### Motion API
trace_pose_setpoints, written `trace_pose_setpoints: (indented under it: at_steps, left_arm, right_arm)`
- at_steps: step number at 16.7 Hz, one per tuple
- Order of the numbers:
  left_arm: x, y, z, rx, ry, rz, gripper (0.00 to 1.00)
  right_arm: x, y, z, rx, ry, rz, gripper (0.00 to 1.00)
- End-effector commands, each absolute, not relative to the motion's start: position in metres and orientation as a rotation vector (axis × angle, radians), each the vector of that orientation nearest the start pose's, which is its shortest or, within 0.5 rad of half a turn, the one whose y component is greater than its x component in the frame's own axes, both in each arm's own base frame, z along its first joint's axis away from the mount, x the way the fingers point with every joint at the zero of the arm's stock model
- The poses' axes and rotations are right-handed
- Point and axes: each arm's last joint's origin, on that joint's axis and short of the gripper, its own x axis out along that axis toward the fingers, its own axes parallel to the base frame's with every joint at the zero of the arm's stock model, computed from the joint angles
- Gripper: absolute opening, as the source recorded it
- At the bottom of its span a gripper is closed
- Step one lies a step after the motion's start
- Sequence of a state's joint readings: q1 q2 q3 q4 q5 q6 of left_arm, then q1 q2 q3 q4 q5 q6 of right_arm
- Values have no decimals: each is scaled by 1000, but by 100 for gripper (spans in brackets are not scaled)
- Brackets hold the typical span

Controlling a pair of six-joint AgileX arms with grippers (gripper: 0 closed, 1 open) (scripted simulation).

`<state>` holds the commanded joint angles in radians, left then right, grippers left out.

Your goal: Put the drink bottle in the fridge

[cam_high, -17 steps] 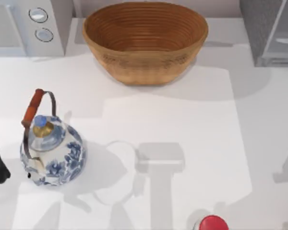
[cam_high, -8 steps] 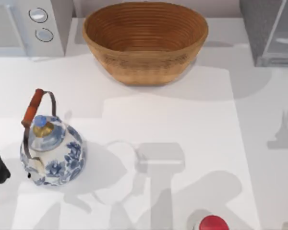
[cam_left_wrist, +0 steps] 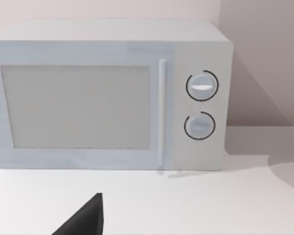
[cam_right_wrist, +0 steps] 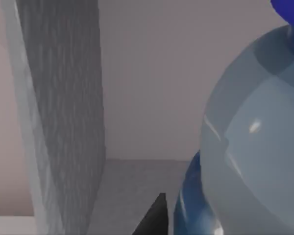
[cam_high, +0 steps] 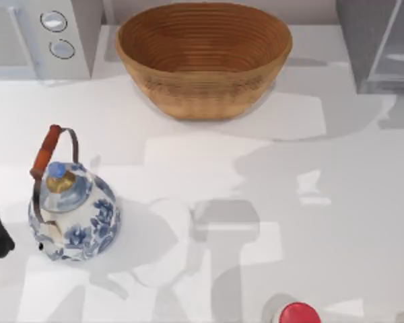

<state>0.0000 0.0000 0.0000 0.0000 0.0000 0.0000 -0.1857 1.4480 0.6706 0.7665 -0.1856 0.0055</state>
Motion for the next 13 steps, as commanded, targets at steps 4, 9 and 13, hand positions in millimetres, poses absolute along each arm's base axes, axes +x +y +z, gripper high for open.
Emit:
trace_pose_setpoints:
  at_steps: [4, 9, 13]
  left_arm:
    - [106, -1, 160, 0, 0, 0, 100]
    - [106, -1, 160, 0, 0, 0, 100]
    - [106, -1, 160, 0, 0, 0, 100]
  right_arm:
    - [367, -81, 178, -2, 35, -5, 1]
    - [402, -103, 135, -1, 10, -4, 1]
    - [405, -104, 130, 0, 6, -1, 1]
